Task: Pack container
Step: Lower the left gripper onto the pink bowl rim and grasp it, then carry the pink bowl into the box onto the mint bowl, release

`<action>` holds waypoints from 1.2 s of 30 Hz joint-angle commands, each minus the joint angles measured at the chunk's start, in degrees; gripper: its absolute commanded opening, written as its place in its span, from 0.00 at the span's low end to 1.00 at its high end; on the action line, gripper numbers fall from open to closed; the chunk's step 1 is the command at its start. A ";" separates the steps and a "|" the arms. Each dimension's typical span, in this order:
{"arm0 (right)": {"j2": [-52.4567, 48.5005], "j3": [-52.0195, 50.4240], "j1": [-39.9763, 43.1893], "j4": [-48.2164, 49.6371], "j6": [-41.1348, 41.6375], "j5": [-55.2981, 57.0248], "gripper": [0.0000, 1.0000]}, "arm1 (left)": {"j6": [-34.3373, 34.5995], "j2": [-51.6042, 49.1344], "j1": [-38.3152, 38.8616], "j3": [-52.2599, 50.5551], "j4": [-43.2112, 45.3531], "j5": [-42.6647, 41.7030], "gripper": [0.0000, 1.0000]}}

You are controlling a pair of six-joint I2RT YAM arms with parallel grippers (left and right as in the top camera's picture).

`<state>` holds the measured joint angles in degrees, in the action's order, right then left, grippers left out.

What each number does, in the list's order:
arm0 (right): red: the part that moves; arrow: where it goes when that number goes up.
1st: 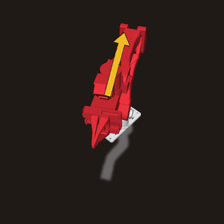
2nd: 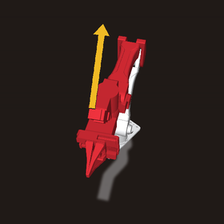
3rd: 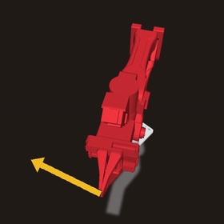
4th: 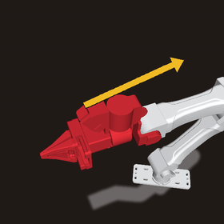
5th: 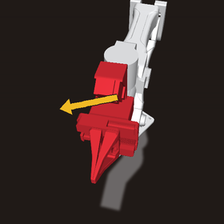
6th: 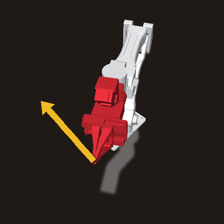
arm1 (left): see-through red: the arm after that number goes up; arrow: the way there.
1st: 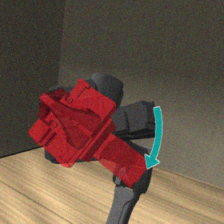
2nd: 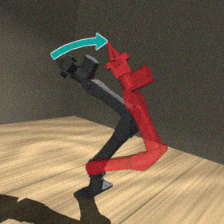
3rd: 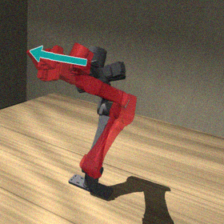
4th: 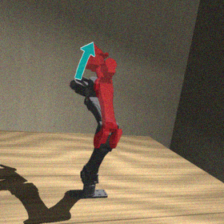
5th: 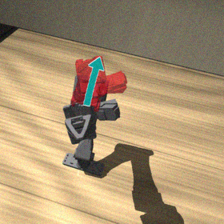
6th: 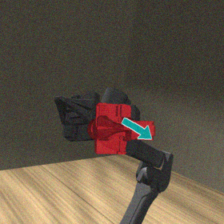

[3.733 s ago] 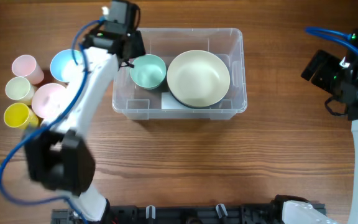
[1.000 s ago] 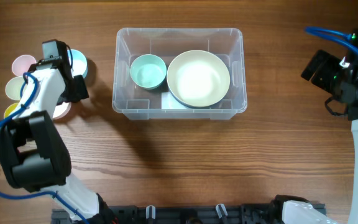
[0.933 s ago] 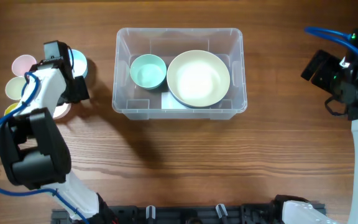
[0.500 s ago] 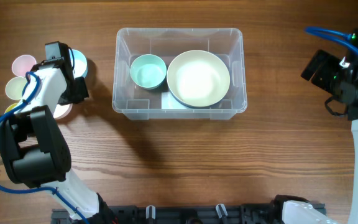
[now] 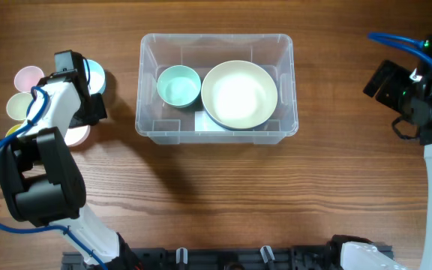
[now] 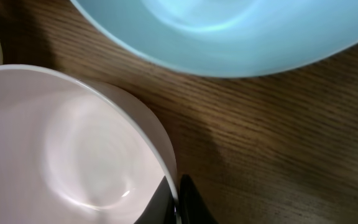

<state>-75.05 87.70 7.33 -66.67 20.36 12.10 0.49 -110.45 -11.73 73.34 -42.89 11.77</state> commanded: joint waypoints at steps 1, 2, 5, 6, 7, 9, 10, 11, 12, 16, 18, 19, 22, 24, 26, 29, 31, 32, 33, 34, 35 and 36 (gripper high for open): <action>-0.50 1.07 0.15 0.17 0.66 0.96 1.00 | -0.04 3.04 0.83 0.02 -0.90 0.04 0.04; -0.50 1.07 0.15 0.17 0.68 0.96 0.99 | -0.04 3.93 1.25 0.20 -1.18 0.04 0.04; -0.50 1.07 0.15 0.17 0.66 0.98 1.00 | -0.04 7.39 3.02 1.09 -2.01 0.04 0.04; -0.50 1.07 0.15 0.17 0.66 0.96 1.00 | -0.07 8.76 3.78 1.44 -2.29 0.07 0.04; -0.50 1.07 0.15 0.17 0.66 0.98 1.00 | -0.07 10.21 4.59 1.79 -2.38 0.07 0.04; -0.50 1.07 0.15 0.17 0.63 0.98 1.00 | -0.07 13.38 6.32 2.38 -2.40 0.07 0.04; -0.50 1.07 0.15 0.17 0.66 0.98 1.00 | -0.04 15.13 7.30 2.58 -2.29 0.07 0.04; -0.50 1.07 0.15 0.17 0.68 0.98 1.00 | -0.04 16.81 8.28 2.78 -2.19 0.07 0.04; -0.50 1.07 0.15 0.15 0.66 0.96 1.00 | -0.04 18.56 9.33 2.89 -1.86 0.07 0.04; -0.50 1.07 0.15 0.17 0.66 0.96 0.99 | -0.04 25.94 14.36 2.91 0.22 0.04 0.04; -0.50 1.07 0.15 0.17 0.66 0.98 1.00 | -0.07 28.87 17.40 2.91 1.64 -0.17 0.04; -0.50 1.07 0.15 0.17 0.68 0.98 1.00 | -0.07 30.12 19.06 2.91 2.36 -0.42 0.04; -0.50 1.07 0.15 0.17 0.68 0.98 1.00 | -0.11 32.63 24.61 2.91 5.27 -1.27 0.04; -0.50 1.07 0.15 0.17 0.68 0.98 0.99 | -0.11 32.96 28.06 2.91 7.43 -1.25 0.04; -0.50 1.07 0.15 0.17 0.68 0.96 1.00 | -0.13 32.63 31.58 2.91 9.57 -1.25 0.04; -0.50 1.07 0.15 0.17 0.66 0.96 1.00 | -0.28 31.04 36.15 2.91 12.52 -1.25 0.04; -0.50 1.07 0.15 0.17 0.68 0.98 0.99 | -0.28 29.75 37.73 2.91 13.84 -1.27 0.04; -0.50 1.07 0.15 0.17 0.66 0.96 0.99 | -0.28 28.92 38.38 2.91 14.43 -1.27 0.04; -0.50 1.07 0.15 0.17 0.66 0.96 1.00 | -0.31 27.98 38.97 2.91 14.86 -1.25 0.04; -0.50 1.07 0.15 0.17 0.68 0.96 0.99 | -0.31 27.04 39.43 2.91 15.10 -1.25 0.04; -0.50 1.07 0.15 0.17 0.66 0.96 1.00 | -0.31 25.99 39.78 2.91 15.17 -1.25 0.04; -0.50 1.07 0.15 0.17 0.66 0.96 1.00 | -0.31 24.94 40.00 2.91 15.19 -1.25 0.04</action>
<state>-75.05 87.70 7.33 -66.67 20.36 12.10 0.49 -81.82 27.18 75.31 -28.08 10.63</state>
